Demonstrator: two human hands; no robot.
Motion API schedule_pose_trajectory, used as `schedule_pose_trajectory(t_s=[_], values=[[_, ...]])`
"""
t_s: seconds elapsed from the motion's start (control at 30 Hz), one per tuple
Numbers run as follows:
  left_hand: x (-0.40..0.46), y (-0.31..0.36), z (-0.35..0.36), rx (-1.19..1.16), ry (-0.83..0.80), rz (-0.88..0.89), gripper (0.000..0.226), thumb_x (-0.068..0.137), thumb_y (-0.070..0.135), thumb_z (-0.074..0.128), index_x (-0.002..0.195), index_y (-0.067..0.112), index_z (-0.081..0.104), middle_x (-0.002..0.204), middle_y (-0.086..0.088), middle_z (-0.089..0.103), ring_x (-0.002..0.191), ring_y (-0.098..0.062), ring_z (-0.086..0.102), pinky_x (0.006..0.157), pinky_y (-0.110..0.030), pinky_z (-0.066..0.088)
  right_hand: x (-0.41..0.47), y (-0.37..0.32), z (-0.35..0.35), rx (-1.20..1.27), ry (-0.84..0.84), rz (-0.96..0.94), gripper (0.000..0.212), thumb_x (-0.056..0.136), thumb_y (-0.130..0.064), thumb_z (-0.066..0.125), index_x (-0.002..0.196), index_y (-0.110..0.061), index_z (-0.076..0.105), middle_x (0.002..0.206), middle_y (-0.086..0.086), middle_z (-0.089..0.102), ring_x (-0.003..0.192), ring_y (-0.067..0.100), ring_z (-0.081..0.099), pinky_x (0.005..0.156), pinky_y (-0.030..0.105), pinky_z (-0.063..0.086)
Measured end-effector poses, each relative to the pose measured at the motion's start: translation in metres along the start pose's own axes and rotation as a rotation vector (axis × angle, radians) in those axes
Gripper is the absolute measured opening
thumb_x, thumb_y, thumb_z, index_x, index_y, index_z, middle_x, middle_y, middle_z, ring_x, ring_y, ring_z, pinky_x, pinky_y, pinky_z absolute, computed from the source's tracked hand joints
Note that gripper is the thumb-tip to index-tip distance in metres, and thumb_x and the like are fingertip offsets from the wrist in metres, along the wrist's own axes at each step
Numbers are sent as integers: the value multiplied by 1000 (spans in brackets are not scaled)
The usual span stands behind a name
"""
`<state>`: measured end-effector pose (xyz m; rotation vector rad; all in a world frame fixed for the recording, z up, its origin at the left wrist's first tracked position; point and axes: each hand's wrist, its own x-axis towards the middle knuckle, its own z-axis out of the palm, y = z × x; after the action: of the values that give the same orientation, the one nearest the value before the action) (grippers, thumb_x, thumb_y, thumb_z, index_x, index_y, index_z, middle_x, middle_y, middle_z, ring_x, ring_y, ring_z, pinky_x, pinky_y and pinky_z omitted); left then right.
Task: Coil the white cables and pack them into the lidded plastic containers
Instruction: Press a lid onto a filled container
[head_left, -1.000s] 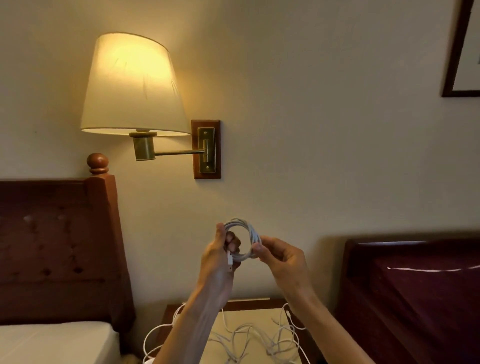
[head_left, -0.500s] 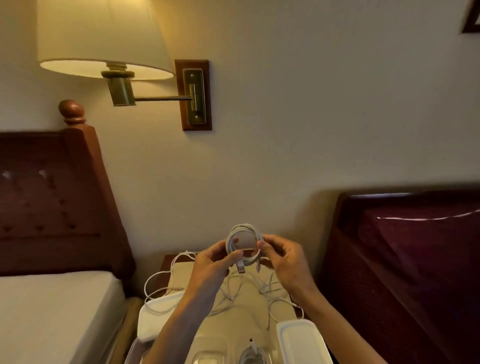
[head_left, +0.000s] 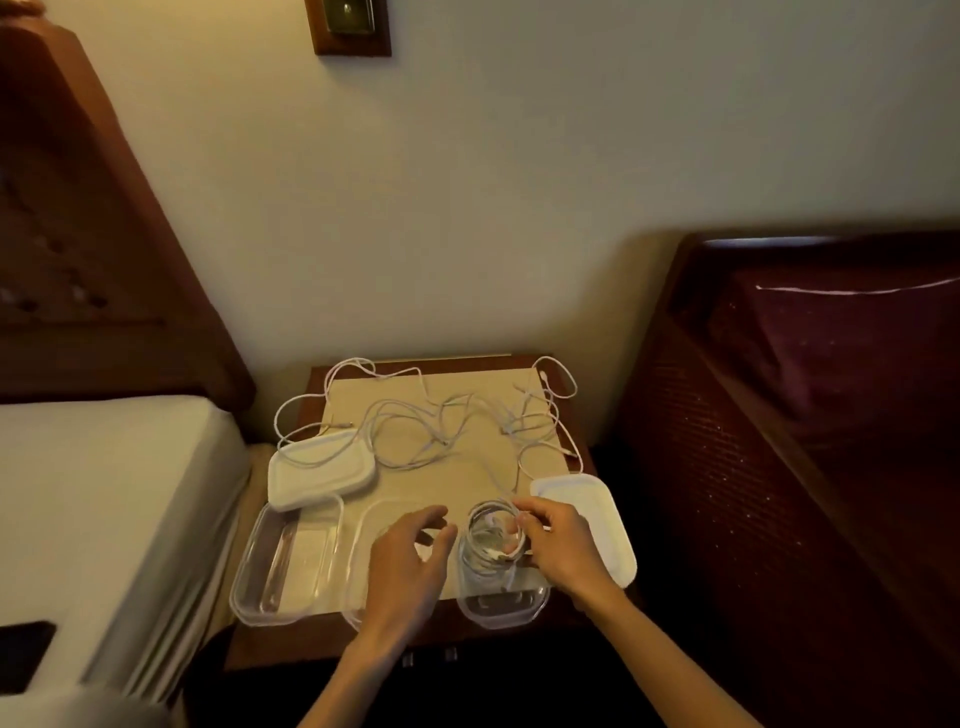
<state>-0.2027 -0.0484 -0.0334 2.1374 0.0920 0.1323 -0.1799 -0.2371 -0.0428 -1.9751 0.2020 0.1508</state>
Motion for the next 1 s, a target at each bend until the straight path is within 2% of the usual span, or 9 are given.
schedule_pose_trajectory(t_s=[0.1, 0.2, 0.4, 0.5, 0.6, 0.73, 0.8, 0.9, 1.0], values=[[-13, -20, 8, 124, 30, 167, 20, 90, 26, 63, 109, 26, 68, 102, 17, 62, 94, -4, 56, 81, -24, 46, -5, 5, 8, -177, 0, -5, 27, 98, -12, 51, 116, -16, 70, 103, -1, 73, 91, 10, 65, 84, 19, 48], [-20, -29, 15, 243, 5, 351, 25, 87, 25, 59, 110, 24, 68, 109, 12, 59, 105, -7, 51, 90, -20, 41, -7, 7, 16, -280, 11, -12, 29, 98, -14, 49, 119, -17, 68, 115, 2, 71, 106, 18, 63, 90, 25, 46], [-23, -41, 31, 441, -60, 471, 25, 88, 31, 52, 109, 25, 65, 116, 7, 62, 112, -15, 54, 90, -30, 45, -10, 18, 31, -553, 45, -207, 24, 100, -23, 49, 121, -28, 60, 114, -5, 69, 100, 16, 65, 88, 33, 54], [-22, -42, 32, 481, -91, 471, 25, 89, 34, 48, 108, 27, 62, 117, 7, 62, 115, -17, 54, 92, -35, 46, -12, 30, 30, -725, 42, -322, 42, 91, -20, 67, 131, -22, 55, 131, -4, 60, 116, 16, 58, 93, 28, 52], [-17, -39, 31, 525, -105, 499, 24, 89, 32, 48, 106, 28, 64, 118, 8, 63, 118, -17, 52, 97, -35, 40, -15, 31, 22, -886, 94, -449, 62, 63, -21, 91, 120, -18, 68, 125, -1, 67, 115, 24, 63, 89, 39, 54], [-13, -37, 30, 603, -165, 503, 32, 88, 29, 41, 104, 29, 68, 116, 14, 65, 120, -20, 56, 101, -47, 43, -14, 35, 12, -975, 22, -446, 48, 87, -22, 71, 134, -24, 59, 144, -11, 52, 142, 30, 36, 112, 64, 9], [-11, -38, 29, 636, -188, 491, 25, 88, 32, 47, 97, 32, 70, 109, 18, 66, 118, -22, 59, 102, -52, 40, -14, 39, 11, -1048, 42, -451, 47, 76, -28, 82, 121, -29, 68, 129, -15, 64, 134, 30, 48, 108, 72, 9], [-6, -32, 31, 752, -240, 449, 12, 72, 33, 71, 84, 35, 72, 98, 20, 70, 116, -23, 62, 110, -54, 23, -16, 38, 11, -1075, 58, -423, 48, 60, -37, 91, 106, -34, 74, 106, -19, 73, 122, 29, 60, 103, 71, 0], [-2, -18, 31, 874, -341, 366, 24, 80, 33, 60, 101, 32, 72, 113, 16, 67, 136, -24, 43, 111, -58, -10, -17, 27, 7, -1070, -1, -353, 44, 75, -40, 80, 117, -39, 68, 118, -22, 68, 137, 30, 44, 101, 70, -20]])
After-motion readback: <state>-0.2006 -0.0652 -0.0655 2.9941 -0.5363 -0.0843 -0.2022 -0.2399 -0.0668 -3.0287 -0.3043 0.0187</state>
